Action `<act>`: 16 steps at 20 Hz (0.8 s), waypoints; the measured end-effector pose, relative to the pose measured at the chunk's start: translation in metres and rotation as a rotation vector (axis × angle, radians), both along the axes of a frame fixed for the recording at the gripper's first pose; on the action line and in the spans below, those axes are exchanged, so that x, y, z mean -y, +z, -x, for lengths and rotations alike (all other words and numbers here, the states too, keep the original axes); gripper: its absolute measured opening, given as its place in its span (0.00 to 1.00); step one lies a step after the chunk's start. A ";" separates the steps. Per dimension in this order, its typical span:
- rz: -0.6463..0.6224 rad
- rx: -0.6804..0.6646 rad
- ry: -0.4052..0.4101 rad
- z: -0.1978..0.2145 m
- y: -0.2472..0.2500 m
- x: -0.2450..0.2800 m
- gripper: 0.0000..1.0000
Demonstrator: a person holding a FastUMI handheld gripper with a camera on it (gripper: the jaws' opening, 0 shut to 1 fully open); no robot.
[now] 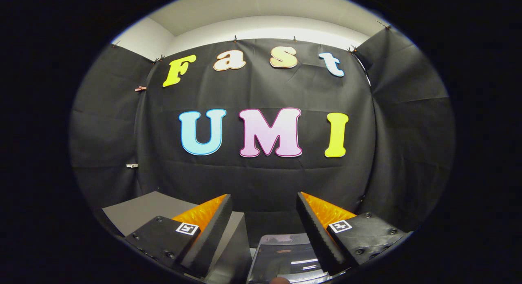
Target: Put the clothes into the washing machine and then close the washing machine lid.
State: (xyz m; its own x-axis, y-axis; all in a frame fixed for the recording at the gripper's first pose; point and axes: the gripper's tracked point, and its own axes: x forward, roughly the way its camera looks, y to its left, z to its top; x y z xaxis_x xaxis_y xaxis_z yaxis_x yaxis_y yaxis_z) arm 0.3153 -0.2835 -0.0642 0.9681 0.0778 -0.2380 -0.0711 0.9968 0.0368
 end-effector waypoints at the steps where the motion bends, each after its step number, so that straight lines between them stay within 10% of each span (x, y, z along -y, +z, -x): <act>1: 0.004 0.001 0.001 0.002 0.000 -0.003 1.00; 16: 0.019 -0.029 -0.002 -0.002 -0.011 -0.009 1.00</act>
